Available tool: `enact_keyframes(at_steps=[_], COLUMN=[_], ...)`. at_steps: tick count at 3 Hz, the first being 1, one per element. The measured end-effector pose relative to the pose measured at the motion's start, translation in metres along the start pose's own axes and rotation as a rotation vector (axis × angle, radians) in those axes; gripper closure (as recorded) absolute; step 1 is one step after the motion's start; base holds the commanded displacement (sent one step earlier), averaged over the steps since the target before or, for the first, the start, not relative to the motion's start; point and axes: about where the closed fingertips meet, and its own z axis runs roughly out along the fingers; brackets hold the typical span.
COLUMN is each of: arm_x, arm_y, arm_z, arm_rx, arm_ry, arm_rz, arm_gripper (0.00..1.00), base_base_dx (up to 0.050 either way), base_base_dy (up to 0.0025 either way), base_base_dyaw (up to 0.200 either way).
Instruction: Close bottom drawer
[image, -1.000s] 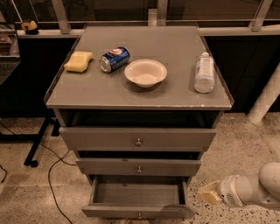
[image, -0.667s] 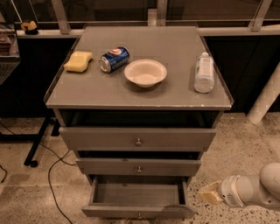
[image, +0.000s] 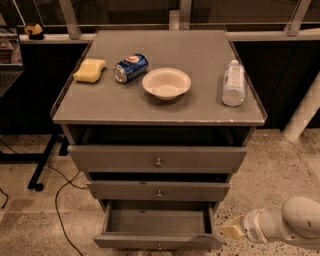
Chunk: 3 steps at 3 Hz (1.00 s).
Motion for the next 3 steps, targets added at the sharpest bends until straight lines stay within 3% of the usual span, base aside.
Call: enact_keyframes(at_steps=[3], arm_x=[0.065], arm_y=[-0.041], arm_z=[0.094], arm_rx=[-0.108], arm_ry=[0.050], arm_rz=[0.157], arm_gripper=[1.00], base_base_dx=[0.000], base_base_dy=[0.00000], base_base_dyaw=[0.000])
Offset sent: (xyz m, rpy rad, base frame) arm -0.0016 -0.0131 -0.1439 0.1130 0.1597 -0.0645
